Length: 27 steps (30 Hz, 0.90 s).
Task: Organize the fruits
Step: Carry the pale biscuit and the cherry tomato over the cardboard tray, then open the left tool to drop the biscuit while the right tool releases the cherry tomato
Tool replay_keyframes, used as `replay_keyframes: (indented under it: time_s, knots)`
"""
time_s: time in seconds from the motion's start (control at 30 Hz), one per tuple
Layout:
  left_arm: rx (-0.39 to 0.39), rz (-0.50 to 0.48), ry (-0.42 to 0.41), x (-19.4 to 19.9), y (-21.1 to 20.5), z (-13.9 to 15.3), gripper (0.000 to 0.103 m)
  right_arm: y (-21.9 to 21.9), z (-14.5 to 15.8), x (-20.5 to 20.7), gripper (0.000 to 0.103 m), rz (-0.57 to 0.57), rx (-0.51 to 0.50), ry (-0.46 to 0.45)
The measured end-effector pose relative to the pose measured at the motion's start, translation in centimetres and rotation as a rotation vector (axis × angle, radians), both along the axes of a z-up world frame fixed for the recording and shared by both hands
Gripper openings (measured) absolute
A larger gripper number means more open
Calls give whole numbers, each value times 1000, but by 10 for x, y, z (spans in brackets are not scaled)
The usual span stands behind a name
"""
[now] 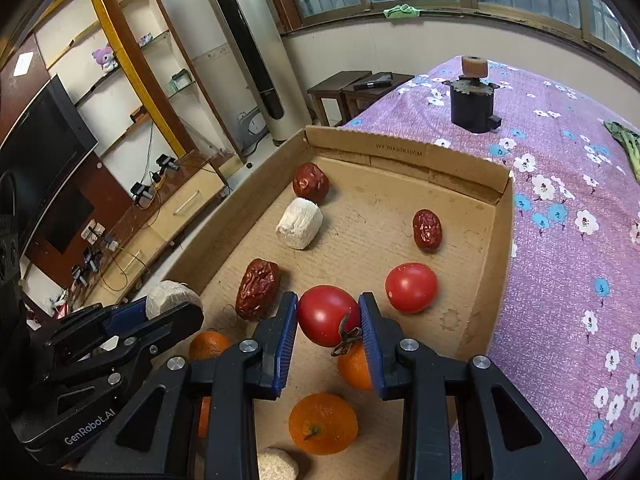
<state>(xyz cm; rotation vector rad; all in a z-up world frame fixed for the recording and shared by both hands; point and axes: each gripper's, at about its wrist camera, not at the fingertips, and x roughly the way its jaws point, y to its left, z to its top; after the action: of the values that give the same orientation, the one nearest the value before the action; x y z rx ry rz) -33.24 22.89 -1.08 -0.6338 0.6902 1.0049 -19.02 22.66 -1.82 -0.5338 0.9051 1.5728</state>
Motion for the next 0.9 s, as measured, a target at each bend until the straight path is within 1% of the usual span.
replay_keyframes:
  time_s: [0.23,0.5,0.7,0.73,0.8,0.87,0.9]
  knots:
    - [5,-1,33,6,1,-4,28,4,-4,-3,32,17,-11,-24]
    - [2,2,45,9,3,-5,28,5,-5,-10,32,34,-14,-56]
    - [-4,12,62,10,4,-6,29,5,-5,-12,34,37,-16,-67]
    - [-3,15,65,10,4,-6,31,5,-4,-12,34,37,-15,-67]
    - [0,22,75,9,3,-5,39,4,-4,-13,35,38,-17,-64]
    - [13,26,79,8,2,-3,54,3,-3,-12,39,40,-13,-61]
    - [20,29,78,7,0,-2,55,2,-2,-12,40,41,-11,-60]
